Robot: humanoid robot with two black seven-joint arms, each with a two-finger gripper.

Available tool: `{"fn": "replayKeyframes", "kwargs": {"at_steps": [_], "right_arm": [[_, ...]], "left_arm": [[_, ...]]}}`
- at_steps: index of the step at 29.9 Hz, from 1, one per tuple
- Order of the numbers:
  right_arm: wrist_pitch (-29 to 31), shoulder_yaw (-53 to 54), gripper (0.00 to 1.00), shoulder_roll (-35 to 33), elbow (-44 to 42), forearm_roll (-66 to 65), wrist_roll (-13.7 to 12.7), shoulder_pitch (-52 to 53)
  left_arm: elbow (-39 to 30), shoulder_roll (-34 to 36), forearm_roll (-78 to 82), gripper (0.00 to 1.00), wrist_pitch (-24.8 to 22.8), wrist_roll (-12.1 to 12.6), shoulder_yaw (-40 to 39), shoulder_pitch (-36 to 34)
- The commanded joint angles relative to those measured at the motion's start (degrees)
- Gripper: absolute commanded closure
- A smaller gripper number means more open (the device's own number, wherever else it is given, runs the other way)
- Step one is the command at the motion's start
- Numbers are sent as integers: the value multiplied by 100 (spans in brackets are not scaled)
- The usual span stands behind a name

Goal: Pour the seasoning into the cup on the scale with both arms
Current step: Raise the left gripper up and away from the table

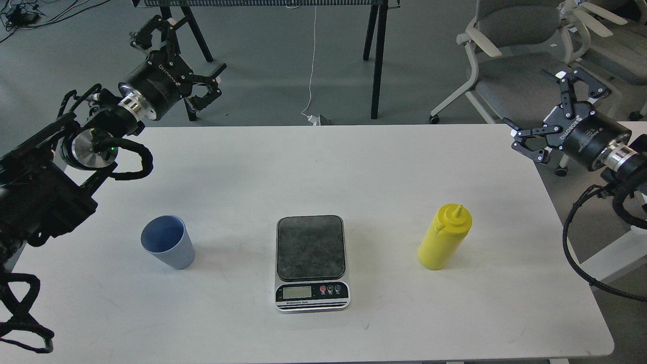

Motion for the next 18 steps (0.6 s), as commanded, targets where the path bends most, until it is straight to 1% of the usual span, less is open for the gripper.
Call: {"fn": "replayKeyframes", "kwargs": {"at_steps": [1,5,13,18], "right_arm": [[0,21,0,18,-1,0,-1,-7],[0,73,0,18,-1,0,-1,-7],[0,73,0,26,-1,0,-1,-7],[0,82,0,79,-1,0,-1,-7]], "left_arm": [[18,-52,20,0,0,-19,-369,86],[35,-175,3,0,0,-89,-387,60],[184,-307,-445,0,0,-28,-720,7],[694,-570,-516,0,0,-194,-932,42]]}}
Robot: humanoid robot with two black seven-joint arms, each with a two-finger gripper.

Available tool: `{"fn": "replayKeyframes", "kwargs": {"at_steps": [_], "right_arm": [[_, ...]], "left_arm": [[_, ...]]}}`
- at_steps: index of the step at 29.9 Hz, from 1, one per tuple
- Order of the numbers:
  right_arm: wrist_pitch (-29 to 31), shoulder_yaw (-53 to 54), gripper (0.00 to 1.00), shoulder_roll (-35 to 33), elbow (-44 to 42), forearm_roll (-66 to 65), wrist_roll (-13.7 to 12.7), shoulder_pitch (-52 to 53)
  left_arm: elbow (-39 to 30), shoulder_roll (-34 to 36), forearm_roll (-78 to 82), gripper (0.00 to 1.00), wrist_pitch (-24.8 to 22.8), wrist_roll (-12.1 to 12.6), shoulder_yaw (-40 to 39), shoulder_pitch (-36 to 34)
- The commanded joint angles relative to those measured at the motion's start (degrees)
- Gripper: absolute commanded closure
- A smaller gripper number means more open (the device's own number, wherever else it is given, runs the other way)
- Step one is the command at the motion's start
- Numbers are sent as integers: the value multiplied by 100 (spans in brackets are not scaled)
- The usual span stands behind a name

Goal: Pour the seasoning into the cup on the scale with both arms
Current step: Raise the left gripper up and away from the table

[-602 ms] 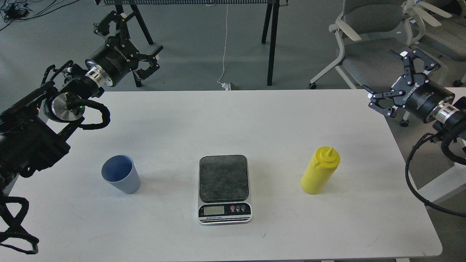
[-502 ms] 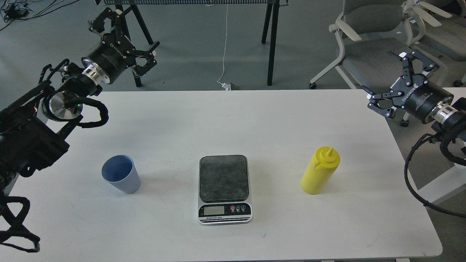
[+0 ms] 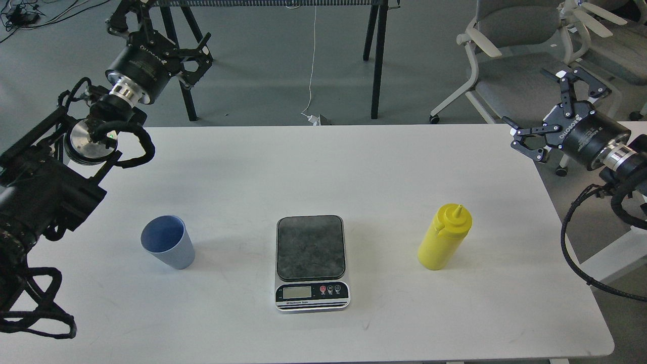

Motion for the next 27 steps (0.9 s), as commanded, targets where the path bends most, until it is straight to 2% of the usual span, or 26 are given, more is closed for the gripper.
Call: {"fn": "replayKeyframes", "kwargs": {"at_steps": [1,6,10,15,21,22,27], "right_arm": [[0,12,0,27,2,0,-6,0],[0,12,0,44,11,0,-6,0],[0,-14,0,106,2,-18,-15,0],[0,-14,0,88,2,-18,-15,9],[0,-5,0,88,2,-18,-15,0],[0,-5,0,88,2,-18,-15,0],[0,4,0,36,2,-18,-15,0]], "left_arm": [[258,-157,-24,0,0,-169,-98,56],[311,-69,107,0,0,-767,-71,-14],[407,45,528,0,0,-811,-63,-286],[1074,159,1231,0,0,-838,-28,-892],[1128,265,2339,0,0,-855,-10,-1122],[1128,265,2462,0,0,-890,-10,-1113],[1128,283,3699,0,0,-1373,183,-1130]]}}
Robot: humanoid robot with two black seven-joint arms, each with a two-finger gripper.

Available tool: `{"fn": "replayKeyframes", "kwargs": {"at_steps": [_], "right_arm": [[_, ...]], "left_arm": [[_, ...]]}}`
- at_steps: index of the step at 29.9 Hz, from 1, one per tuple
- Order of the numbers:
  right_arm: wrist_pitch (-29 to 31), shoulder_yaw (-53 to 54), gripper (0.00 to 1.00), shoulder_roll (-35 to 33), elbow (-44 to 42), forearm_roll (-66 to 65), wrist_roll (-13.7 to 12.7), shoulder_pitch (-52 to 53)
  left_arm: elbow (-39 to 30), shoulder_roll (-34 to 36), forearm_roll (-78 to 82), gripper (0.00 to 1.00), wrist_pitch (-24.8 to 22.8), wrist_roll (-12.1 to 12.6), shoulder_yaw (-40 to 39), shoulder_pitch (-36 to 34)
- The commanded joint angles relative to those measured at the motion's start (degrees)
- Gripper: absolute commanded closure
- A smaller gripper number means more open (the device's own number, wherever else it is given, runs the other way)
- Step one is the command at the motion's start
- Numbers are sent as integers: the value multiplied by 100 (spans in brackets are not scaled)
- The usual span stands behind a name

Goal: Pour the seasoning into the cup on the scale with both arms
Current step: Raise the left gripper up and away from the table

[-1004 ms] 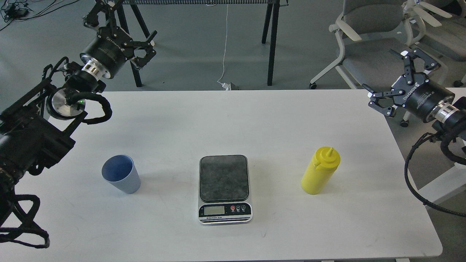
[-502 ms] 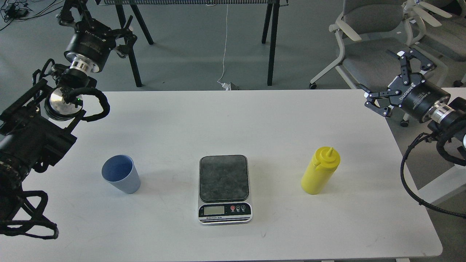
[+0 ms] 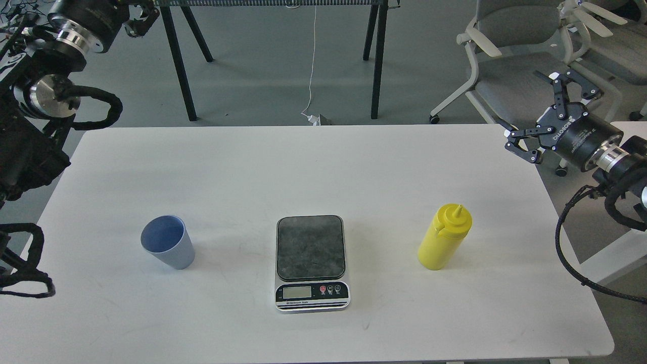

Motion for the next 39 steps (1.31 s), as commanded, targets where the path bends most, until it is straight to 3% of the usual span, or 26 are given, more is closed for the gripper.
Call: {"fn": "replayKeyframes", "kwargs": {"at_steps": [1,4,5,7,10,17,21,27,33,39], "right_arm": [[0,4,0,-30,0,0,0,-9],[0,-5,0,-39,0,0,0,-9],[0,-5,0,-39,0,0,0,-9],[0,-5,0,-39,0,0,0,-9],[0,-5,0,-39,0,0,0,-9],[0,-5,0,-30,0,0,0,-79],[0,-5,0,-21,0,0,0,-97],[0,-23,0,14,9,0,0,-97],[0,-23,0,14,9,0,0,-115],[0,-5,0,-30,18,0,0,-176]], "left_arm": [[-9,-4,1235,0,1,-319,269,-58],[-53,-39,2405,0,1,-801,638,-234],[-79,-39,2765,0,49,-861,787,-295],[-219,-13,3250,0,356,-861,1069,-331],[-536,215,3726,0,384,-861,1368,-410],[-2064,1216,4806,0,331,-861,2063,-437],[-2724,1665,5825,0,1,-861,2151,-620],[-3040,1789,7241,0,1,-861,2204,-990],[-4157,2334,7682,16,1,-861,2336,-1272],[-4377,2343,8796,17,1,-861,2388,-1122]]}}
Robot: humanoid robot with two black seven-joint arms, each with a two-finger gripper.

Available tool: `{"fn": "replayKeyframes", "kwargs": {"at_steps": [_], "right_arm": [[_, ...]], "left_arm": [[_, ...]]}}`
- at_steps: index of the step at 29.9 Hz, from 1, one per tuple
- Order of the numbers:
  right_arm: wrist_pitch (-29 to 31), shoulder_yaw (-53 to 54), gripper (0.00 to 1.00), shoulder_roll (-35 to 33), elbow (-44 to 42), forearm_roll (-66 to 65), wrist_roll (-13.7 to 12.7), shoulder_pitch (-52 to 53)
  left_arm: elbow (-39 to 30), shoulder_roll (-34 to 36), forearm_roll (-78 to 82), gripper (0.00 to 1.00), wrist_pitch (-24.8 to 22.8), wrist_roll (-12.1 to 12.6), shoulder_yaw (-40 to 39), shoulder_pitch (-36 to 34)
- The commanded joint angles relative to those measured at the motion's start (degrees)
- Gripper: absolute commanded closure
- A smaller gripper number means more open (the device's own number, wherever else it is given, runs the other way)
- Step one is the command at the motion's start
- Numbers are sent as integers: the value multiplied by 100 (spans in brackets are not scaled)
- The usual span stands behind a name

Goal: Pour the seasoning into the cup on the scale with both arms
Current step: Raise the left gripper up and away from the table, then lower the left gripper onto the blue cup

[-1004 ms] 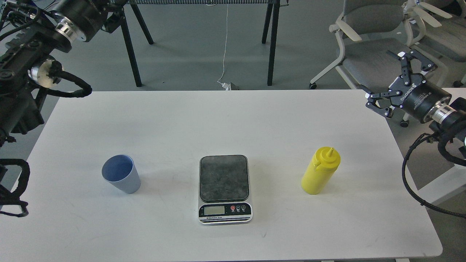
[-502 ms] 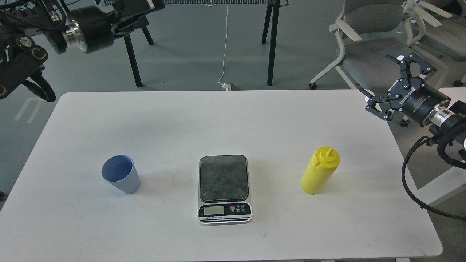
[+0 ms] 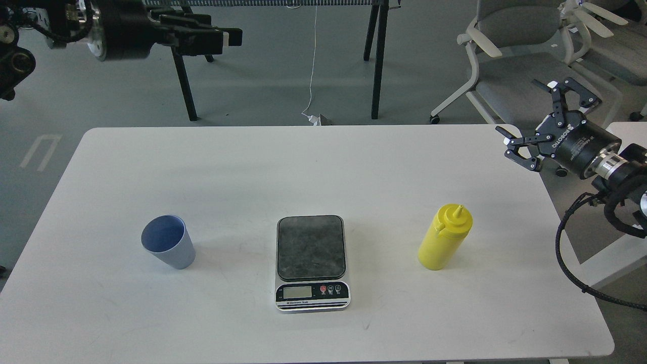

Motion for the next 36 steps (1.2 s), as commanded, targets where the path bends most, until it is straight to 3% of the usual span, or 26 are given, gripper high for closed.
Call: {"fn": "replayKeyframes", "kwargs": {"at_steps": [1,10,12,15,23,29,36], "right_arm": [[0,15,0,-37,3,0,0,-23],[0,15,0,-45,3,0,0,-85],[0,15,0,-45,3,0,0,-102],[0,6,0,-45,3,0,0,-129],[0,-3,0,-37,12,0,9,-173],[0,-3,0,-45,12,0,9,-173],[0,-3,0,-45,12,0,0,-190]], "left_arm": [[-178,19,784,17,1,2,114,131],[-363,177,2564,16,1,2,1748,149],[-363,212,2564,16,286,2,1959,167],[-363,361,2564,15,664,2,2188,167],[-372,476,2564,15,955,2,2671,167],[-372,476,2564,15,1491,2,3339,184],[-372,476,2564,15,1526,2,3656,193]]}}
